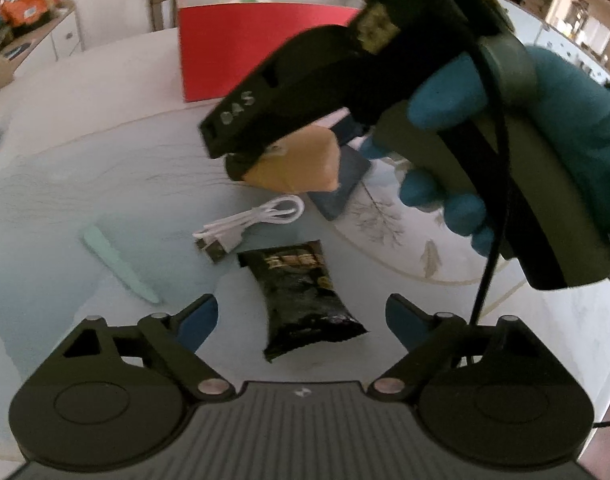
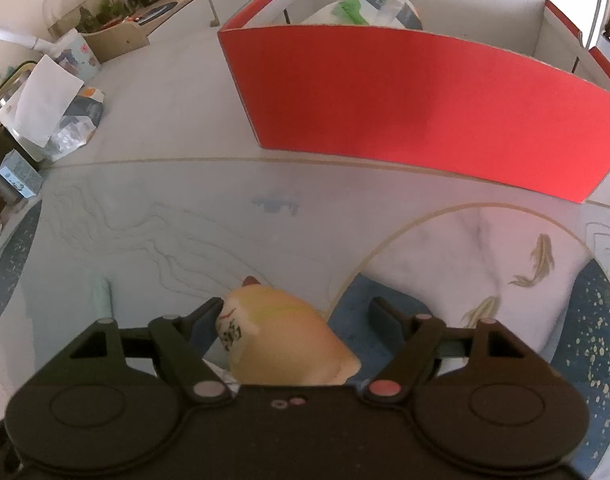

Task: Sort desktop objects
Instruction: 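Close the right tool on the orange figurine while the left tool grasps the black packet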

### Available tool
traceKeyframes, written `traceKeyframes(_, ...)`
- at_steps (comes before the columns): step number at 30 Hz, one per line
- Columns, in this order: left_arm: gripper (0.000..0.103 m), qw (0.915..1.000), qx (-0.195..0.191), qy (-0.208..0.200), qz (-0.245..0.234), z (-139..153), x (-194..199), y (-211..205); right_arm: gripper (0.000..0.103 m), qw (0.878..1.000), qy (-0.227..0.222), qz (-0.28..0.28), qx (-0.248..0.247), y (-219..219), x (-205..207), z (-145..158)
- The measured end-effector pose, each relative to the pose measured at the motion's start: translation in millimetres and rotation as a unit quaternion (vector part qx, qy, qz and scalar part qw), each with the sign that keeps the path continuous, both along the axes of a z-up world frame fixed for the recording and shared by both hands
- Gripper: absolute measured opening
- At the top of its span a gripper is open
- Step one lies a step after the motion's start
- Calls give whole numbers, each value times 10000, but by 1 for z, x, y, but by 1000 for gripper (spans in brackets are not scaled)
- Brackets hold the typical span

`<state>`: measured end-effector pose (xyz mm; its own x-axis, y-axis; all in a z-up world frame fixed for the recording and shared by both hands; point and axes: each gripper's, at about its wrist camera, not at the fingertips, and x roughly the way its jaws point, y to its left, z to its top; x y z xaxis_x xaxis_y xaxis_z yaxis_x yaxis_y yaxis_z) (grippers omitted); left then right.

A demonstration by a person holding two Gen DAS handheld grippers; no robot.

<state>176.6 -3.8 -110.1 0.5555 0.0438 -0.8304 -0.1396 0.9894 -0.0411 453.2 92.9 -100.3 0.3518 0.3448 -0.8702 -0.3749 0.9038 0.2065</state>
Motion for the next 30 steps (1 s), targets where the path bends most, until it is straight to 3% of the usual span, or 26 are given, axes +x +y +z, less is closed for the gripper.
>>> traceKeyframes(3, 86, 9999, 105, 20, -15, -3, 3, -5, 79, 10000, -10, 17, 40, -3, -2, 1)
traceKeyframes(7, 66, 9997, 223, 108, 82, -6, 8, -6, 77, 9999, 14, 6, 127, -7, -2, 2)
traceKeyframes(14, 46, 9992, 288, 81, 268, -4, 9, 0, 75, 9995, 63, -65, 307, -14, -2, 5)
traceKeyframes(25, 39, 9989, 196, 90, 417, -2, 10, 6, 73, 9987, -38, -28, 499, -23, 1, 15)
traceKeyframes(30, 39, 9989, 199, 90, 426, -2, 11, 6, 75, 9975, 60, 341, 610, -20, 2, 16)
